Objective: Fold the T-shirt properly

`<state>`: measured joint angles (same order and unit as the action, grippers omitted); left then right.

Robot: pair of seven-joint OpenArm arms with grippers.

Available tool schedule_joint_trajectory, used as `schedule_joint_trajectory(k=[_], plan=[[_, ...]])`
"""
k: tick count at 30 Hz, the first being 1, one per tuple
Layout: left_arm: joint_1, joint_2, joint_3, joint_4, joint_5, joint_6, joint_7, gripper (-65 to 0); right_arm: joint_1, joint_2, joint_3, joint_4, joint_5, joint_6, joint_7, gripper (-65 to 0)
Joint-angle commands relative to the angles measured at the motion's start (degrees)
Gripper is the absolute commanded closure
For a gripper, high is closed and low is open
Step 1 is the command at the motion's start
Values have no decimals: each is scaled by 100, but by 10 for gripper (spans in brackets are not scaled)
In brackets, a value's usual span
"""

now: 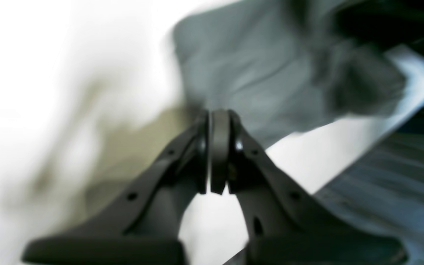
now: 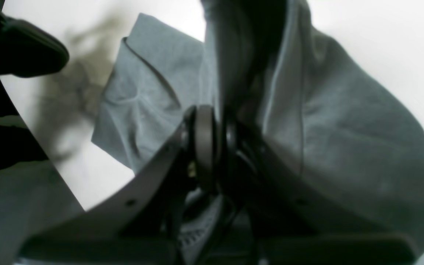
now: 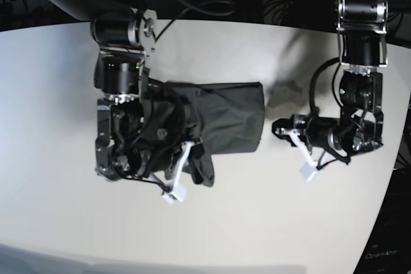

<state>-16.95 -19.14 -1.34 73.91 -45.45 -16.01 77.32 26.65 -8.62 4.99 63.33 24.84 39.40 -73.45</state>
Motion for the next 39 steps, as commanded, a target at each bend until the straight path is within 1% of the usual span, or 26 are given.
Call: schedule_joint_trajectory(k=[1, 4, 6, 13, 17, 21, 24, 27, 39], plan=[[-103, -51, -19, 68, -13, 5, -62, -17, 214, -38, -12, 107, 158, 60, 105, -7], [38, -69, -19, 86, 514, -21, -149, -17, 302, -38, -12, 107, 167, 60, 132, -7], [126, -42, -19, 86, 752, -39, -211, -17, 328, -38, -12, 107, 175, 60, 132, -7], [205, 72, -11, 24, 848, -39, -387, -17, 451, -38, 6, 98, 184, 60, 79, -7], [179, 89, -11, 16, 848, -30, -396, -17, 407, -38, 15, 71, 545, 60, 70, -7], [179, 89, -2, 7, 892, 5, -510, -17, 302, -38, 24, 63, 1116, 60, 26, -7], [170, 98, 200, -327, 1235, 5, -589, -17, 284, -38, 24, 89, 1608, 60, 88, -7], [170, 186, 279, -591, 1341, -3, -642, -17, 284, -38, 6, 98, 2109, 60, 149, -7], [170, 230, 297, -652, 1341, 5, -668, -17, 310, -38, 24, 115, 2162, 60, 141, -7]])
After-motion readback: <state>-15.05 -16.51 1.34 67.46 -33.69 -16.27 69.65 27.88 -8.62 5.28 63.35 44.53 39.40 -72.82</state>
